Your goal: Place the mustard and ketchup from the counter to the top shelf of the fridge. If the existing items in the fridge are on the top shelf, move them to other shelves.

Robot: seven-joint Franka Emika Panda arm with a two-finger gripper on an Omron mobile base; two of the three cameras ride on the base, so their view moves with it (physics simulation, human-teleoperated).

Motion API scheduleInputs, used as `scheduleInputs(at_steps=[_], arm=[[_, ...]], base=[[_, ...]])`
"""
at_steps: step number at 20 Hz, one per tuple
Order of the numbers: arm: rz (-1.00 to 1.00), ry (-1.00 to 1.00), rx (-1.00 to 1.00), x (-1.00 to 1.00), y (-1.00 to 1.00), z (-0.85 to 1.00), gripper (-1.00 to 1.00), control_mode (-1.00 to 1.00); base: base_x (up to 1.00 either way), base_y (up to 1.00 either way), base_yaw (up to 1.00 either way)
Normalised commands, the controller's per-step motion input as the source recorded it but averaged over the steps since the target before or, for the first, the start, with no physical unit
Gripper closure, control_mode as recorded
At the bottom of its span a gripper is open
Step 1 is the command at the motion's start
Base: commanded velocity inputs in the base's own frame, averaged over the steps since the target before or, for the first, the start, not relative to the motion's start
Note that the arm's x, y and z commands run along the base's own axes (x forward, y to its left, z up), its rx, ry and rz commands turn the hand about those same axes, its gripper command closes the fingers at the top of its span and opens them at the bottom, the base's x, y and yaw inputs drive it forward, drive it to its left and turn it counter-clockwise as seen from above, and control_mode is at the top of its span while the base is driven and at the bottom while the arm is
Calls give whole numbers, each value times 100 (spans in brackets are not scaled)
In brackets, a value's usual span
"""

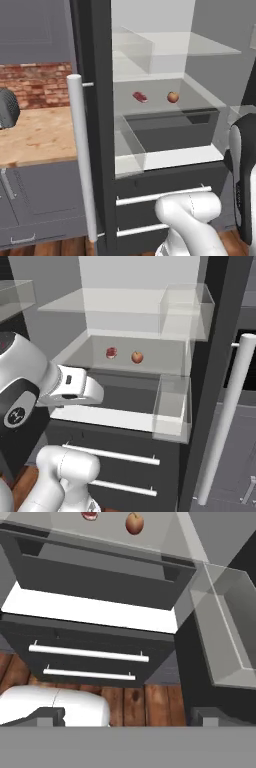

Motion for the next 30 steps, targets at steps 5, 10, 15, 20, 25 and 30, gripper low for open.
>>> scheduleInputs(at_steps=[5,10,15,20,25,30], arm=[[0,0,0,0,0,0,-100,100],[0,0,0,0,0,0,-100,100],[0,0,0,0,0,0,-100,100],[0,0,0,0,0,0,-100,100],[0,0,0,0,0,0,-100,100],[0,0,0,0,0,0,-100,100]], base=[[-100,0,7],[-100,50,13],[-100,98,12],[-59,100,16],[22,100,11],[49,100,9]])
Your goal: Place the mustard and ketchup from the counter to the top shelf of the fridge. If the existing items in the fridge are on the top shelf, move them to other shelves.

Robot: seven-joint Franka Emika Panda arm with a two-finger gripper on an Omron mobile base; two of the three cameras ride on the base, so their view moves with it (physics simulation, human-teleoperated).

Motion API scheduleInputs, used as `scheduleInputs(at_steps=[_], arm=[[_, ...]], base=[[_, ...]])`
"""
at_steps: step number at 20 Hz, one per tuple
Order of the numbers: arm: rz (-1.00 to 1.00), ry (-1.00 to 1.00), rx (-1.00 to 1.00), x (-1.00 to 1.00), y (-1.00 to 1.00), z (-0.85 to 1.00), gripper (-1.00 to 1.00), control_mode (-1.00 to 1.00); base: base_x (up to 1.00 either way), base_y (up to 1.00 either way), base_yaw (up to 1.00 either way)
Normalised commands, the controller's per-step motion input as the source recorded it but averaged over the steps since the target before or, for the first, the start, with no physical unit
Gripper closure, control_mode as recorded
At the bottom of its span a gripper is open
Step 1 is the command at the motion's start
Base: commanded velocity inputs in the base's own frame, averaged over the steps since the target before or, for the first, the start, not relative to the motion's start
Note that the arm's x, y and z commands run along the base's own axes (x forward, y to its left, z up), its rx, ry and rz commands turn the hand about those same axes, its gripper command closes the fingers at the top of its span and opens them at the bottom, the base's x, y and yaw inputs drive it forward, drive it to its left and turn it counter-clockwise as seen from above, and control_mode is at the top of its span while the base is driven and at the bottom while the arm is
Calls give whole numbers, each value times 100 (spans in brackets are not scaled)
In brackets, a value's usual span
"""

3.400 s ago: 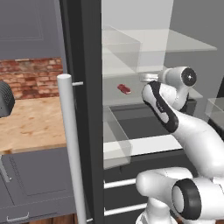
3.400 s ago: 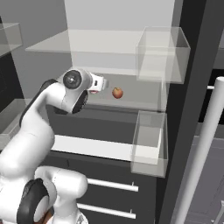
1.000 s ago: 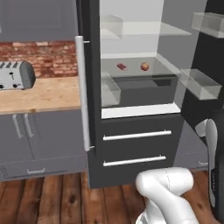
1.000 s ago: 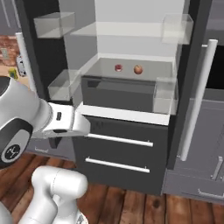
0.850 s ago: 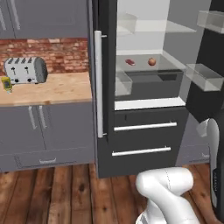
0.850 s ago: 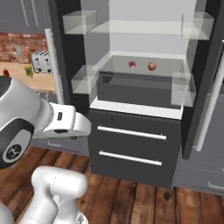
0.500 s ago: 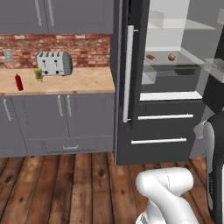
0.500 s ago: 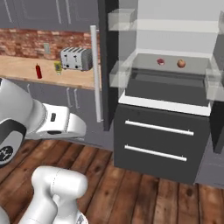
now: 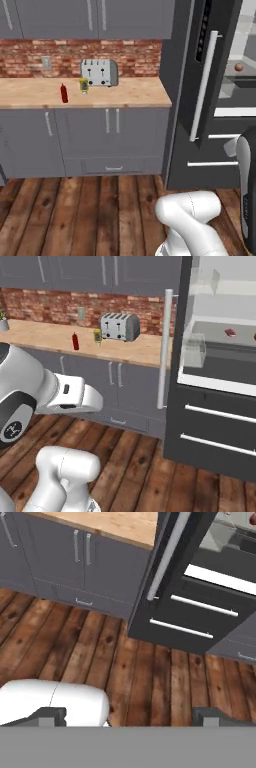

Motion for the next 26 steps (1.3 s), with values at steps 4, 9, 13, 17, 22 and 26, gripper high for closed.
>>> scheduleInputs(at_steps=[4,9,13,17,22,26], arm=[[0,0,0,0,0,0,-100,100],[0,0,0,0,0,0,-100,100],[0,0,0,0,0,0,-100,100],[0,0,0,0,0,0,-100,100],[0,0,0,0,0,0,-100,100],[0,0,0,0,0,0,-100,100]], base=[[68,100,24],[100,100,10],[100,100,0],[100,100,0],[100,43,0],[100,2,-7]])
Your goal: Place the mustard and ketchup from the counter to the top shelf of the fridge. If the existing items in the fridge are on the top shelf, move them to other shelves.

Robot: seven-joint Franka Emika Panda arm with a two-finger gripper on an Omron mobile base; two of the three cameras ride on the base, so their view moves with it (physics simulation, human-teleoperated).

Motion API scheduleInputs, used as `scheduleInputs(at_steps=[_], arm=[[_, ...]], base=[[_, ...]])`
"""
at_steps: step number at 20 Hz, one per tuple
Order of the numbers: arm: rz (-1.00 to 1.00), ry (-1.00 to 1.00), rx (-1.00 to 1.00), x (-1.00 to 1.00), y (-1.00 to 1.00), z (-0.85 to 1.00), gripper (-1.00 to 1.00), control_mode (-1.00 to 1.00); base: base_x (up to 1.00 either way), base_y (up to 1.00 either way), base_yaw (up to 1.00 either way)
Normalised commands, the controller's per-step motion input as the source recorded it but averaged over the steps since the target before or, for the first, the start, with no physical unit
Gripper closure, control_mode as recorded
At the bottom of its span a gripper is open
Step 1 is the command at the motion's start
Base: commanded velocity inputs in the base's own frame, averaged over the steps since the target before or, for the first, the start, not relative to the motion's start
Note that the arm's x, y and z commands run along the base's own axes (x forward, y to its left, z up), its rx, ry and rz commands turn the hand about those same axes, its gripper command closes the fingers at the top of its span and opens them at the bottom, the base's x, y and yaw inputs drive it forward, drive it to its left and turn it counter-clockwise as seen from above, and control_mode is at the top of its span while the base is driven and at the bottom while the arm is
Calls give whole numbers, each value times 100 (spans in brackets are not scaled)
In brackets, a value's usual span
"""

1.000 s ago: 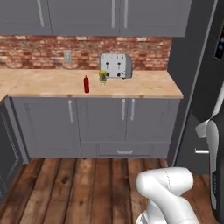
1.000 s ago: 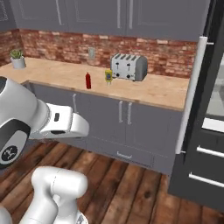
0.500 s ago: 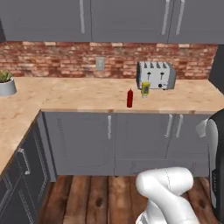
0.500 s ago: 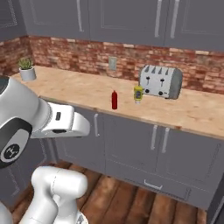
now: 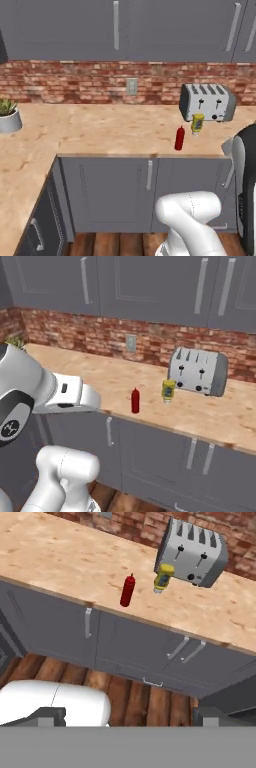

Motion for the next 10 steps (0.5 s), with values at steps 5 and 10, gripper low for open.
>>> scheduleInputs(at_steps=[5,10], arm=[[0,0,0,0,0,0,-100,100],[0,0,0,0,0,0,-100,100]], base=[[100,18,-18],[56,43,-21]])
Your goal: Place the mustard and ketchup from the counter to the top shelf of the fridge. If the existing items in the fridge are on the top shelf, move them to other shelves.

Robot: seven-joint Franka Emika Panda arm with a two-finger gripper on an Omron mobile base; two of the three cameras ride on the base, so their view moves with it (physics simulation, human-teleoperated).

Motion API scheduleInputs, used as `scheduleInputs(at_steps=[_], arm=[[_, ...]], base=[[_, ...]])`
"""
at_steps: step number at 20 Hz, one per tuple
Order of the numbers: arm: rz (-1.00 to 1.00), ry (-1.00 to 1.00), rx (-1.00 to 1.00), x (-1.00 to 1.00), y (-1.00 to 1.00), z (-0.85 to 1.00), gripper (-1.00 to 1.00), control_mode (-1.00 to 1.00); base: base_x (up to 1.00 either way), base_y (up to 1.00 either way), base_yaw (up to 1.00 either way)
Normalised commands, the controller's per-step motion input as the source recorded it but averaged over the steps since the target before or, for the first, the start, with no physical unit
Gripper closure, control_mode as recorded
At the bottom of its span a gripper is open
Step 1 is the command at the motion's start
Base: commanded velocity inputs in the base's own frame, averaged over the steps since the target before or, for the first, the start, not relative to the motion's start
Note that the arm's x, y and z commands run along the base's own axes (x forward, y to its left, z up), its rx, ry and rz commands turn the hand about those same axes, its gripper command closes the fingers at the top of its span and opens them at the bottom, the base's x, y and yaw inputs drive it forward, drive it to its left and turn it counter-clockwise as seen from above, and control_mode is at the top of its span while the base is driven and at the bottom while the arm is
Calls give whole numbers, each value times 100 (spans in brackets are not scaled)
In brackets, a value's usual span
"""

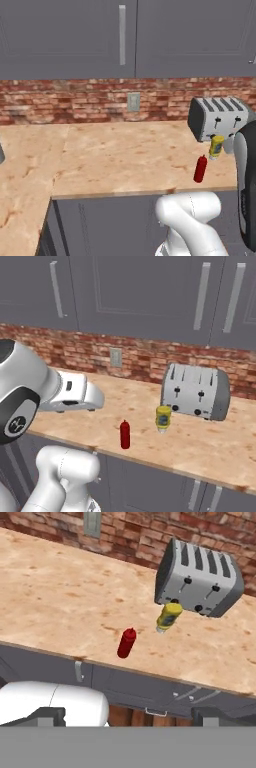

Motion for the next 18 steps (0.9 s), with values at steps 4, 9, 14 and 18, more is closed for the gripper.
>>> scheduleInputs(at_steps=[4,9,14,18], arm=[[0,0,0,0,0,0,-100,100],[0,0,0,0,0,0,-100,100],[0,0,0,0,0,0,-100,100],[0,0,0,0,0,0,-100,100]], base=[[0,1,-4],[-14,-54,-1],[-17,-8,0],[-70,-2,0]])
